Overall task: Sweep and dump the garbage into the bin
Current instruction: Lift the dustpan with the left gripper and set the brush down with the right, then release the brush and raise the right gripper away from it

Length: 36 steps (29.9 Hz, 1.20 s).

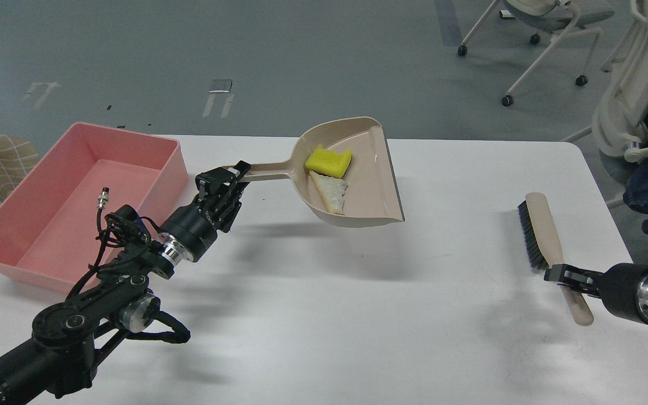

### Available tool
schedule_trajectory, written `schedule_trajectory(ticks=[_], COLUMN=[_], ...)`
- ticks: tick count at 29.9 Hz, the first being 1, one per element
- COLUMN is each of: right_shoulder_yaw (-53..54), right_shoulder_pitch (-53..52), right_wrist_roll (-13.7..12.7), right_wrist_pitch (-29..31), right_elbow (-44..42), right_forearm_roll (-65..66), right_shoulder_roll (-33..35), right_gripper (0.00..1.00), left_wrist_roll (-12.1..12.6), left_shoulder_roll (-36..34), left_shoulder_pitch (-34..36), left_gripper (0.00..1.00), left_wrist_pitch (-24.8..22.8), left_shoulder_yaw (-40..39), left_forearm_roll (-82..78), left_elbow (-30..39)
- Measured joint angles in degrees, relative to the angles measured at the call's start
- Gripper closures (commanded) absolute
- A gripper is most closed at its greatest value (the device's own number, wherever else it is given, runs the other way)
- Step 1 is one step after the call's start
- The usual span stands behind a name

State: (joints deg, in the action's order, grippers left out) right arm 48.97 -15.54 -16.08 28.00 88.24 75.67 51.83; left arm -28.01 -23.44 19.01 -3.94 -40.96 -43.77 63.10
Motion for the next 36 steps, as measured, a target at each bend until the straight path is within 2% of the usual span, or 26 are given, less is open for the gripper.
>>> schedule_trajectory(ticks=[7,9,14,24,29,36], right_shoulder_yaw=[-0.01,-0.05,-0.05,0.62,1.43,1.57], right_shoulder_pitch=[0.05,0.06,0.07,0.04,-0.02,-0.16], right_wrist_roll=[0.0,0.0,0.0,-0.05,-0.01,0.0], right_wrist_pitch=[0.0,0.0,0.0,0.0,0.0,0.0], right_elbow=[-0.31,-0.62,-1.03,-0.77,-0.7,-0.7], right_forearm_roll=[0.07,0.09,0.09,0.01,-0.08,-0.09], right_shoulder_roll=[-1.16,-1.32,-1.85,-1.99,-1.99,-1.44], right_gripper=[0.75,0.71,0.7,0.58,0.51,0.35], left_wrist_roll=[0.0,0.0,0.0,0.0,0.0,0.0], left_shoulder_roll=[-0.02,-0.05,-0.27,-0.24,-0.15,-0.11], left_shoulder_pitch=[0.04,0.05,0.13,0.06,0.06,0.06], left_gripper=[0.9,0.9,0.9,0.9,0.9,0.9], left_wrist_pitch=[-0.02,-0.01,-0.02,-0.01,-0.02,-0.05], left_shoulder_yaw=[0.0,0.0,0.0,-0.08,-0.09,-0.09], left_forearm_roll=[0.0,0.0,0.0,0.0,0.0,0.0], left_elbow=[0.0,0.0,0.0,0.0,0.0,0.0])
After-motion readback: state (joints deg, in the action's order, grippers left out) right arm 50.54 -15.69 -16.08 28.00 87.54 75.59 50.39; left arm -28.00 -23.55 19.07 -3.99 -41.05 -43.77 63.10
